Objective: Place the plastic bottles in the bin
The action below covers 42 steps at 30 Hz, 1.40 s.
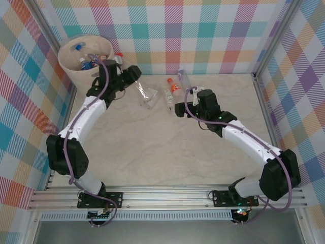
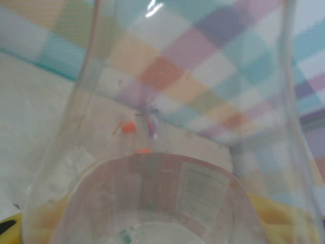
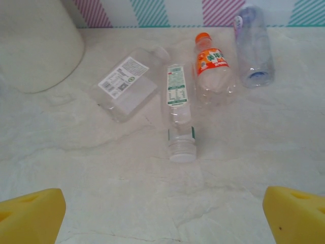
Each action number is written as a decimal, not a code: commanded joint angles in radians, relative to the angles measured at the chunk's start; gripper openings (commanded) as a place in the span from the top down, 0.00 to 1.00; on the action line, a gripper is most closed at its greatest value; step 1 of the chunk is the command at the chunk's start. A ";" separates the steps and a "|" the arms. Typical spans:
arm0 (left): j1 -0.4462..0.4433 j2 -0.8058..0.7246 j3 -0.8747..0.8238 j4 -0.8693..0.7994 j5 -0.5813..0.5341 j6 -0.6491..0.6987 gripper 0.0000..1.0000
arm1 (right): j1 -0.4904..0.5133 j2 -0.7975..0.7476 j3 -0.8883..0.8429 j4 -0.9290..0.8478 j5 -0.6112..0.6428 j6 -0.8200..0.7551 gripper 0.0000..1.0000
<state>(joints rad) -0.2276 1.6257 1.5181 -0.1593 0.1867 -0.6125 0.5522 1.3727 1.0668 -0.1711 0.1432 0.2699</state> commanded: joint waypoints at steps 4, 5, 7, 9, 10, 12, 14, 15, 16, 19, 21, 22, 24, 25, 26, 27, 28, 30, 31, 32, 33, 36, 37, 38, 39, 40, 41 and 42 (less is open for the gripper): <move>0.069 -0.018 0.159 0.010 -0.136 0.028 0.44 | 0.003 0.029 0.039 -0.035 0.047 0.056 0.00; 0.079 -0.017 0.175 0.022 -0.157 0.030 0.44 | 0.002 0.029 0.039 -0.036 0.049 0.058 0.00; 0.097 -0.018 0.198 0.050 -0.197 0.036 0.44 | 0.002 0.029 0.035 -0.039 0.056 0.060 0.00; 0.111 -0.020 0.218 0.081 -0.241 0.043 0.43 | 0.002 0.031 0.032 -0.040 0.062 0.061 0.00; 0.120 -0.020 0.228 0.101 -0.261 0.049 0.43 | 0.003 0.032 0.030 -0.042 0.065 0.062 0.00; 0.136 -0.017 0.239 0.142 -0.302 0.062 0.42 | 0.003 0.037 0.028 -0.045 0.067 0.066 0.00; 0.149 -0.012 0.248 0.190 -0.361 0.086 0.42 | 0.002 0.041 0.028 -0.047 0.067 0.069 0.00; 0.153 -0.009 0.249 0.219 -0.388 0.104 0.42 | 0.002 0.044 0.028 -0.047 0.067 0.070 0.00; 0.157 -0.004 0.248 0.251 -0.433 0.132 0.42 | 0.003 0.047 0.029 -0.047 0.065 0.072 0.00; 0.174 0.021 0.253 0.317 -0.549 0.184 0.41 | 0.002 0.052 0.032 -0.053 0.064 0.076 0.00; 0.195 0.047 0.277 0.319 -0.579 0.192 0.40 | 0.003 0.052 0.033 -0.056 0.063 0.080 0.00; 0.209 0.064 0.298 0.305 -0.578 0.199 0.40 | 0.002 0.052 0.033 -0.059 0.064 0.081 0.00; 0.229 0.099 0.353 0.253 -0.573 0.206 0.40 | 0.003 0.052 0.033 -0.062 0.064 0.084 0.00; 0.240 0.116 0.381 0.226 -0.569 0.211 0.40 | 0.002 0.052 0.033 -0.064 0.065 0.085 0.00; 0.251 0.133 0.404 0.194 -0.564 0.215 0.39 | 0.003 0.053 0.033 -0.064 0.065 0.087 0.00; 0.261 0.145 0.419 0.171 -0.558 0.218 0.39 | 0.002 0.052 0.035 -0.065 0.067 0.089 0.00; 0.273 0.156 0.432 0.151 -0.543 0.221 0.39 | 0.002 0.054 0.036 -0.069 0.067 0.091 0.00; 0.293 0.175 0.450 0.117 -0.531 0.231 0.39 | 0.003 0.054 0.039 -0.074 0.065 0.094 0.00; 0.304 0.187 0.460 0.097 -0.525 0.237 0.39 | 0.003 0.055 0.043 -0.076 0.063 0.094 0.00; 0.315 0.199 0.472 0.074 -0.520 0.243 0.39 | 0.003 0.055 0.047 -0.079 0.058 0.095 0.00; 0.325 0.212 0.484 0.051 -0.514 0.244 0.39 | 0.003 0.055 0.050 -0.081 0.056 0.095 0.00; 0.351 0.254 0.529 -0.043 -0.506 0.226 0.39 | 0.003 0.055 0.054 -0.085 0.057 0.092 0.00; 0.358 0.270 0.550 -0.084 -0.503 0.210 0.39 | 0.002 0.058 0.055 -0.084 0.059 0.093 0.00; 0.361 0.286 0.571 -0.142 -0.505 0.193 0.40 | 0.002 0.061 0.057 -0.084 0.059 0.093 0.00; 0.364 0.302 0.591 -0.186 -0.508 0.178 0.40 | 0.003 0.064 0.060 -0.086 0.059 0.095 0.00; 0.365 0.320 0.616 -0.236 -0.504 0.167 0.39 | 0.003 0.069 0.065 -0.091 0.058 0.098 0.00; 0.365 0.338 0.638 -0.279 -0.497 0.161 0.36 | 0.003 0.073 0.069 -0.095 0.057 0.102 0.00; 0.365 0.361 0.668 -0.324 -0.494 0.152 0.32 | 0.003 0.076 0.073 -0.097 0.054 0.105 0.00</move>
<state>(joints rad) 0.1284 1.9484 2.1147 -0.3141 -0.3290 -0.4278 0.5522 1.4342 1.1015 -0.2550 0.1982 0.3580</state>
